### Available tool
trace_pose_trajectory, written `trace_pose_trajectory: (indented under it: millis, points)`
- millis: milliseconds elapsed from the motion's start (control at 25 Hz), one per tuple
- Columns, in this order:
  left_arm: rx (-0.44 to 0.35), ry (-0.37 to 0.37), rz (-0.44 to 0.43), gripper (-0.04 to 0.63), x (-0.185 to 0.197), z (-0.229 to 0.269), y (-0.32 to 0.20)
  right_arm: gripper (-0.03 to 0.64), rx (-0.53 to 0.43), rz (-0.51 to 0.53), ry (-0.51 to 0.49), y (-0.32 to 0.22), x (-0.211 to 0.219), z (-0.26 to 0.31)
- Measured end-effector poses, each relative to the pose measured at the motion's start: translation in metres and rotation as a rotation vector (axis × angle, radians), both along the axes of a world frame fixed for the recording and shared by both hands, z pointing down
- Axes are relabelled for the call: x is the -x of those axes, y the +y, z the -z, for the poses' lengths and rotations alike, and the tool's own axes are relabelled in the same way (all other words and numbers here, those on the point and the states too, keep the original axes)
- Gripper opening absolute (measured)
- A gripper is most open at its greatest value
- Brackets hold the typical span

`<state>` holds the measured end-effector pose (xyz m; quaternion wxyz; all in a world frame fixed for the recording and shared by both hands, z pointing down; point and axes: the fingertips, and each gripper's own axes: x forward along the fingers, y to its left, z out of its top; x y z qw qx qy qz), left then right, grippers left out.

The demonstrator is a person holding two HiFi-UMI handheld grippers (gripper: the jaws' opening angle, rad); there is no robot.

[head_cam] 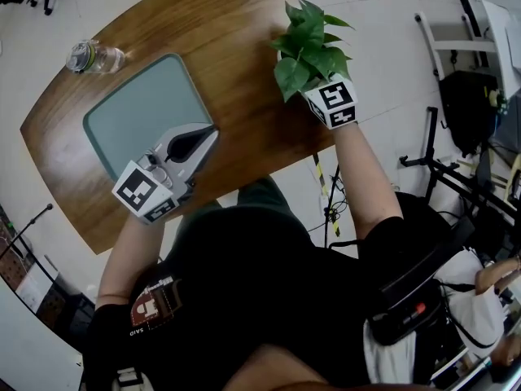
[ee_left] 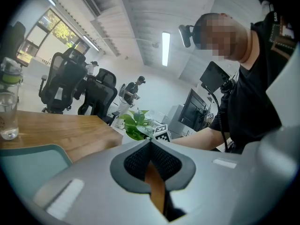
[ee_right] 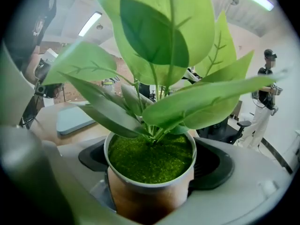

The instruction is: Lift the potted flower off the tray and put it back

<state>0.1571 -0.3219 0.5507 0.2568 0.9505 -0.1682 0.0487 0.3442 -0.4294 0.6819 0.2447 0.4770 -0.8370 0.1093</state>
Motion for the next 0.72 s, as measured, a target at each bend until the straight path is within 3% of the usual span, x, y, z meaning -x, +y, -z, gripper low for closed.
trace_pose_trajectory:
  millis: [360,520,720]
  points:
    - [-0.016,0.002,0.052,0.0,0.026,0.013,0.003,0.565,0.073,-0.075,-0.031,0.019,-0.012,0.001]
    - [-0.028,0.008,0.099,0.0,0.052,0.021,0.005,0.537,0.128,-0.142,-0.047,0.054,-0.014,-0.005]
    - [-0.033,0.007,0.163,0.0,0.096,0.025,0.012,0.5,0.187,-0.154,-0.06,0.101,0.019,-0.008]
